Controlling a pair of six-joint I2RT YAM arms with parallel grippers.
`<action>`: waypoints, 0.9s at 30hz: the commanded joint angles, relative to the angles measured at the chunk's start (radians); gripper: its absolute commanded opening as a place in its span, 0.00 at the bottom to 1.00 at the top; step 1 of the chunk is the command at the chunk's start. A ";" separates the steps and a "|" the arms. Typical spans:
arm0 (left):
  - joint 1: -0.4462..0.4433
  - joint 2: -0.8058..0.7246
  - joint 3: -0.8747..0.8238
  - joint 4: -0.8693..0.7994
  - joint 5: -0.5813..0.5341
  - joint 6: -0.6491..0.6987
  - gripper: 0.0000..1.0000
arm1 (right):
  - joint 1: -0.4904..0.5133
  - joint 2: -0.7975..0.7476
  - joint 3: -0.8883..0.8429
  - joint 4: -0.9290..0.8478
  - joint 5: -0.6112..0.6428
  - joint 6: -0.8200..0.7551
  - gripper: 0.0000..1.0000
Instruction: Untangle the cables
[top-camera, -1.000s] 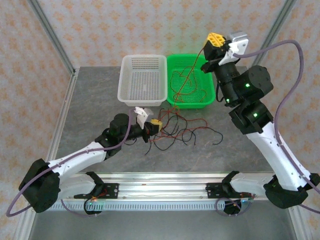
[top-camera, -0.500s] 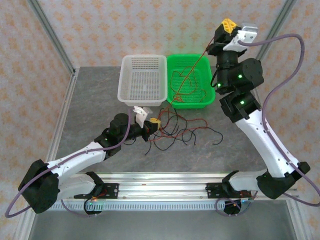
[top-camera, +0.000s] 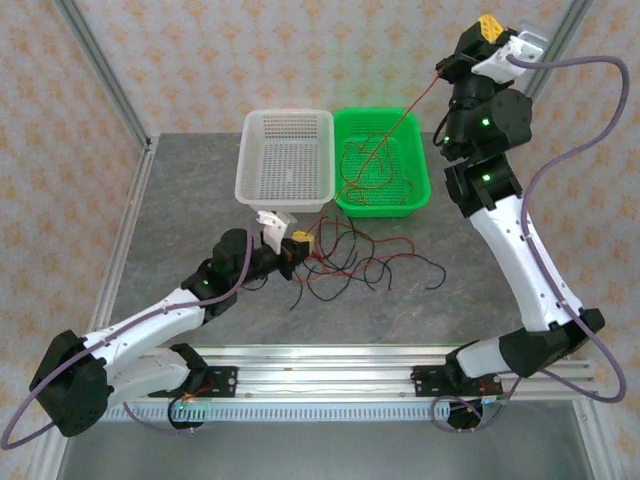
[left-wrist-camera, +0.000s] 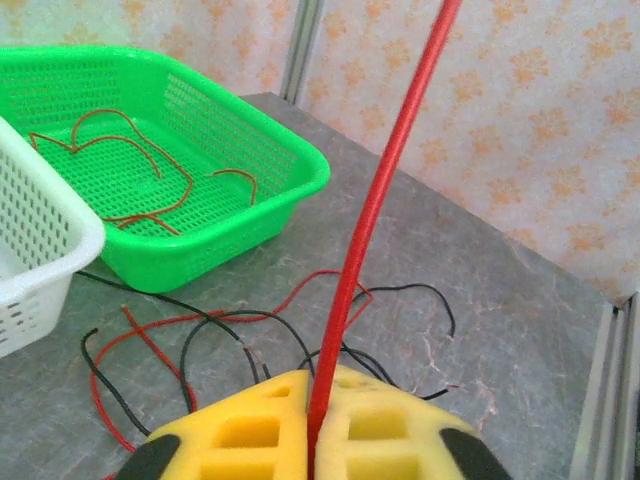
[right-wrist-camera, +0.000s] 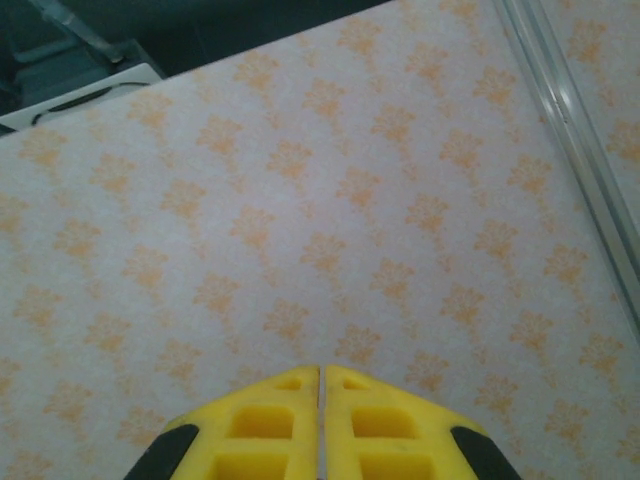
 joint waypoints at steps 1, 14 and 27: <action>-0.004 -0.018 -0.014 -0.027 -0.058 -0.009 0.31 | -0.040 0.045 0.080 0.017 -0.045 0.059 0.00; -0.004 -0.191 0.016 -0.099 -0.220 -0.010 0.72 | -0.069 0.351 0.366 -0.121 -0.342 -0.052 0.00; -0.004 -0.336 0.001 -0.170 -0.282 -0.036 0.70 | -0.108 0.681 0.398 -0.255 -0.334 -0.039 0.00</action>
